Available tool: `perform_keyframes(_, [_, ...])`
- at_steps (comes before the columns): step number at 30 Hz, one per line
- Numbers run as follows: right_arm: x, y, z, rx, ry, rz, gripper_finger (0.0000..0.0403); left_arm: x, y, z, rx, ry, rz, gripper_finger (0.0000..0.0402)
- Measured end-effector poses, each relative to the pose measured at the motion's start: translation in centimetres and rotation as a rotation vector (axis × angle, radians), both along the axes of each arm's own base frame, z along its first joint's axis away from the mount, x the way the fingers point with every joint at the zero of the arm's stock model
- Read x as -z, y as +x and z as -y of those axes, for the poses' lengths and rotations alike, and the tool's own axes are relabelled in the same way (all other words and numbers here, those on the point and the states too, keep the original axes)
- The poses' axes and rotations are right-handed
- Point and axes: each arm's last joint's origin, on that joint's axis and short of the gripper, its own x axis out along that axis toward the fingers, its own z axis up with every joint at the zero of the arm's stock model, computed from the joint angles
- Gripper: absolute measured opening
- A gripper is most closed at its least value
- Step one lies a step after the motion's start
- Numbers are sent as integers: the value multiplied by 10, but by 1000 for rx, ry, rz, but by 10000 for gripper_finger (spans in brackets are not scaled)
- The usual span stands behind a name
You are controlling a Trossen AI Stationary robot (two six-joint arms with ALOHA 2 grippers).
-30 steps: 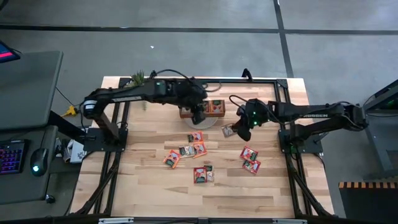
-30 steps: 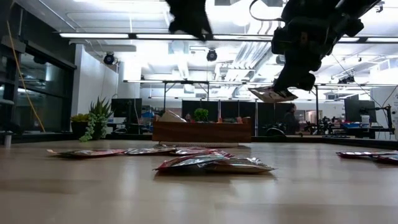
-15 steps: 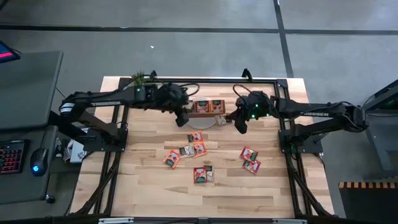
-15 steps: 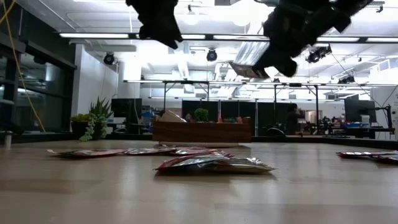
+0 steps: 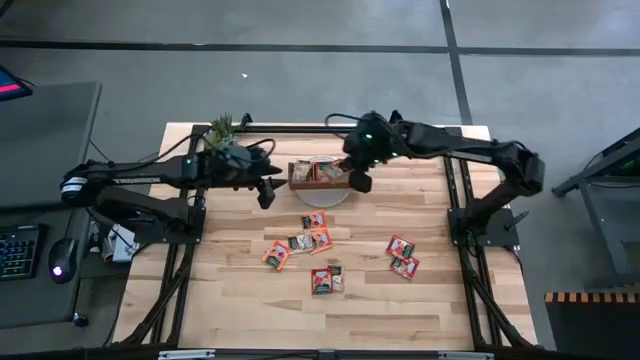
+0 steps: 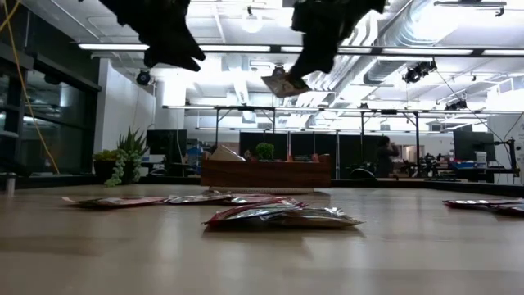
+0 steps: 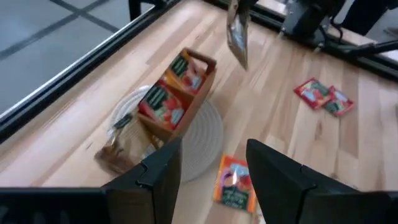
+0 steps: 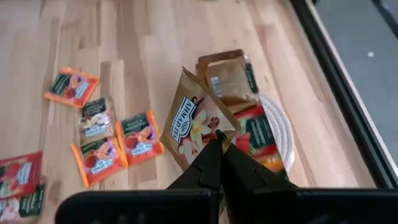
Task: Pick & Place Tea
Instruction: Put the brown tea bag in the left section of the wooden organizer
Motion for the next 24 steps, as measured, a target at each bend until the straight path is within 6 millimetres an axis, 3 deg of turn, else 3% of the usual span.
perform_keyframes(7, [-4, 33, 2, -205, -43, -186, 0, 4, 0, -7, 77, -37, 129, 177])
perform_keyframes(13, [-17, 53, -2, -288, -136, -295, 0, 8, 16, -22, 130, -98, 195, 177])
perform_keyframes(19, [-38, 62, -6, -294, -228, -271, 0, 8, 24, -31, 180, -181, 273, 177])
perform_keyframes(24, [-42, 63, -8, -291, -255, -259, 0, 4, 32, -33, 189, -176, 353, 177])
